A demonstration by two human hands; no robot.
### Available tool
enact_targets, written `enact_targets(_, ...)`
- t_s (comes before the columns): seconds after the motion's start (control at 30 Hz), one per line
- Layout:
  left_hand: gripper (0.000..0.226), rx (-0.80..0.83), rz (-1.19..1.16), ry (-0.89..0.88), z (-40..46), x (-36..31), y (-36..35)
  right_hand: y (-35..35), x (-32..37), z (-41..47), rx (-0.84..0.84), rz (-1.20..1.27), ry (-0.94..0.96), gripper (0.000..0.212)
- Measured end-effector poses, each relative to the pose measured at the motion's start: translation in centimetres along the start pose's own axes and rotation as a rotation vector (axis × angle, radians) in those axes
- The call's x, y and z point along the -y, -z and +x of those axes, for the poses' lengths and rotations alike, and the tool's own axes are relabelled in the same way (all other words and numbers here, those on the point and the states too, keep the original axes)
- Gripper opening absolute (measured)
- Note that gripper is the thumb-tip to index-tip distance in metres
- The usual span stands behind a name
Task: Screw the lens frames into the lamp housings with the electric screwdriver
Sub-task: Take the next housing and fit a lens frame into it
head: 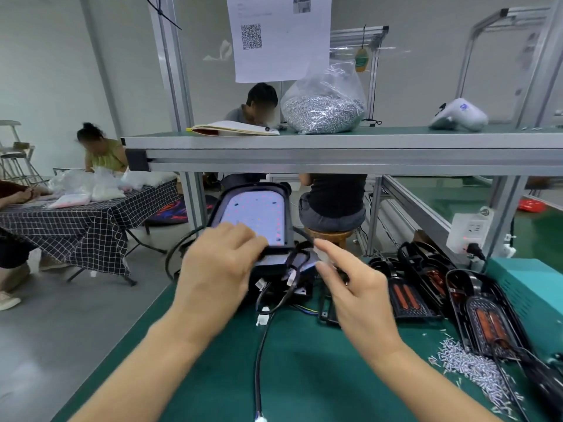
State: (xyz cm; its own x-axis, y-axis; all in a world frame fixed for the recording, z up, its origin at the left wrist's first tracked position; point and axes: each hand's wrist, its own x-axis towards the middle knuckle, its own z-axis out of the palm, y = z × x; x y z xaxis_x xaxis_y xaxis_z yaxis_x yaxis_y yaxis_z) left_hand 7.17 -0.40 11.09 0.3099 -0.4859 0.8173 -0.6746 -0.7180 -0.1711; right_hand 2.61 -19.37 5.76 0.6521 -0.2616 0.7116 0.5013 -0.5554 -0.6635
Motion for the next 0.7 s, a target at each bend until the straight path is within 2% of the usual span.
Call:
enact_targets(0.2, 0.018, 0.042, -0.033, -0.125, -3.0, -7.1, -0.2, 4.0, -0.7, -4.3, 0.086, 0.331, -0.389, 0.026)
enact_targets(0.33, 0.028, 0.064, -0.092, -0.167, -5.7, -10.8, -1.3, 6.3, -2.3, -7.0, -0.016, 0.503, -0.678, 0.021)
enact_targets(0.43, 0.042, 0.021, -0.116, -0.195, -7.5, -13.9, -2.5, 8.3, -3.4, -8.8, 0.058, 0.479, -0.775, 0.016)
enact_targets(0.5, 0.042, 0.015, -0.136, -0.188, -8.6, -16.0, -3.3, 9.4, -4.1, -9.7, 0.105, 0.422, -0.843, 0.015)
enact_targets(0.7, 0.053, 0.05, -0.113, -0.093, -10.1, -20.3, -5.3, 11.5, -6.3, -10.6, 0.212, 0.212, -1.045, 0.024)
